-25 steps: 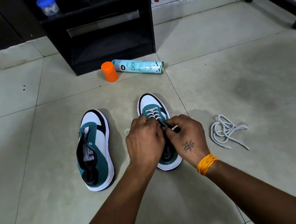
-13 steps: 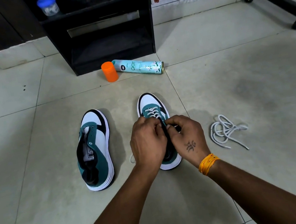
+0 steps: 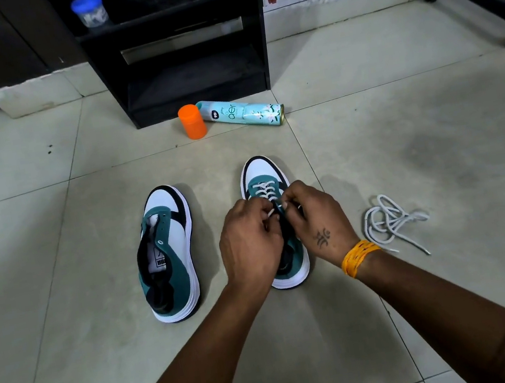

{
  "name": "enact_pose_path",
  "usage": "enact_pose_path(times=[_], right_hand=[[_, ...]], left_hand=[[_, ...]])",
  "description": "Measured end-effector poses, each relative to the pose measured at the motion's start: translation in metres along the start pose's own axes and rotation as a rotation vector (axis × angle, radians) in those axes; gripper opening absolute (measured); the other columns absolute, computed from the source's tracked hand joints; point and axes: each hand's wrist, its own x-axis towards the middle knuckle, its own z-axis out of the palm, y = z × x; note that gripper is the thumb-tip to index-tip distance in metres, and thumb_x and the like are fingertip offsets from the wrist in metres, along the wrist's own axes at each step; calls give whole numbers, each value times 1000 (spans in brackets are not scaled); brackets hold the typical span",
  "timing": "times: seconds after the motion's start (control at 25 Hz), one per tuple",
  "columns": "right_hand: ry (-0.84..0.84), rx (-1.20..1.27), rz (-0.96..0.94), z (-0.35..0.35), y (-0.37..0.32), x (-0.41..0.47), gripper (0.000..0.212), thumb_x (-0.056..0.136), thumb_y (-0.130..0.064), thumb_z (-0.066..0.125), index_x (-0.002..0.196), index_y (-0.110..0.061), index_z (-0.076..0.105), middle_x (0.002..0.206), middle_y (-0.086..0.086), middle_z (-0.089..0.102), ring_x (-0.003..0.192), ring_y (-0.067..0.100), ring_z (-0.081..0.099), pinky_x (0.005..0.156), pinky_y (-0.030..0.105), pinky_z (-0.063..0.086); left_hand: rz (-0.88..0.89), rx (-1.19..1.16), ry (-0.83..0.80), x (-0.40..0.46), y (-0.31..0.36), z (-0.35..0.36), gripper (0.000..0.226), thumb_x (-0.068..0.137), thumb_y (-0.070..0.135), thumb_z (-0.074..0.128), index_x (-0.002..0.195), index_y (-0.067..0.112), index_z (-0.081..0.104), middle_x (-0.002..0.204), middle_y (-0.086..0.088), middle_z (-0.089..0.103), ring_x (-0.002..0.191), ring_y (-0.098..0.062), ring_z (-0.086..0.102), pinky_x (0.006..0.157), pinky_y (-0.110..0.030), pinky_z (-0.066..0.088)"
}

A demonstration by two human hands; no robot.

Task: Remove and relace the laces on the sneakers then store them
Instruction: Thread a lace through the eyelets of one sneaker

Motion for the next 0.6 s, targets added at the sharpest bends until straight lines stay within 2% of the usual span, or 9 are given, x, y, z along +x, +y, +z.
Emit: enact_pose_path(times=[0.12,0.24,0.32,0.4,0.48,0.52,0.6], right_hand=[[47,-42,203,1,8,-2,7,98,-18,51,96,-13,55,79,6,64,75,33,61,63,41,45],[37,-126,335,-2,13,-8,12,100,-20,49,98,-10,55,78,9,64,79,39,62,61,36,33],[34,-219,267,-5,7,-8,16,100,-22,49,111,-13,57,81,11,68,79,39,64,61,35,34],[-21,-319,82,-6,-2,-5,30,98,-22,49,128,-21,55,85,9,70,77,38,64,59,37,39],[-100,-384,-59,-3,-7,-2,26,98,-23,49,123,-21,56,93,9,71,81,40,66,61,39,48],[-107,-400,-66,-1,-5,-1,19,100,-25,48,116,-18,56,95,9,70,82,41,66,62,40,49],[-57,-395,46,-3,6,1,15,101,-27,48,105,-15,56,93,11,69,82,43,65,61,39,45]], left_hand=[[0,-18,-11,-6,-7,-5,20,82,7,75,88,20,60,82,7,60,74,-16,57,65,-39,51],[16,-25,-26,-11,-12,-7,22,81,7,78,83,19,58,80,7,59,74,-16,56,65,-42,52],[47,-18,-30,-12,-13,-7,22,81,5,77,81,17,59,79,5,58,73,-18,56,64,-44,52],[59,-17,-25,-11,-13,-7,21,80,1,74,79,16,59,79,4,57,70,-18,56,62,-44,52],[66,-23,-26,-10,-14,-8,20,79,-1,71,79,16,60,79,3,57,68,-18,56,61,-43,52],[63,-33,-35,-10,-15,-8,20,79,-1,71,78,16,61,79,4,57,67,-18,56,61,-43,52],[62,-44,-50,-11,-15,-9,20,79,0,73,78,16,62,78,4,58,67,-18,57,62,-43,53]])
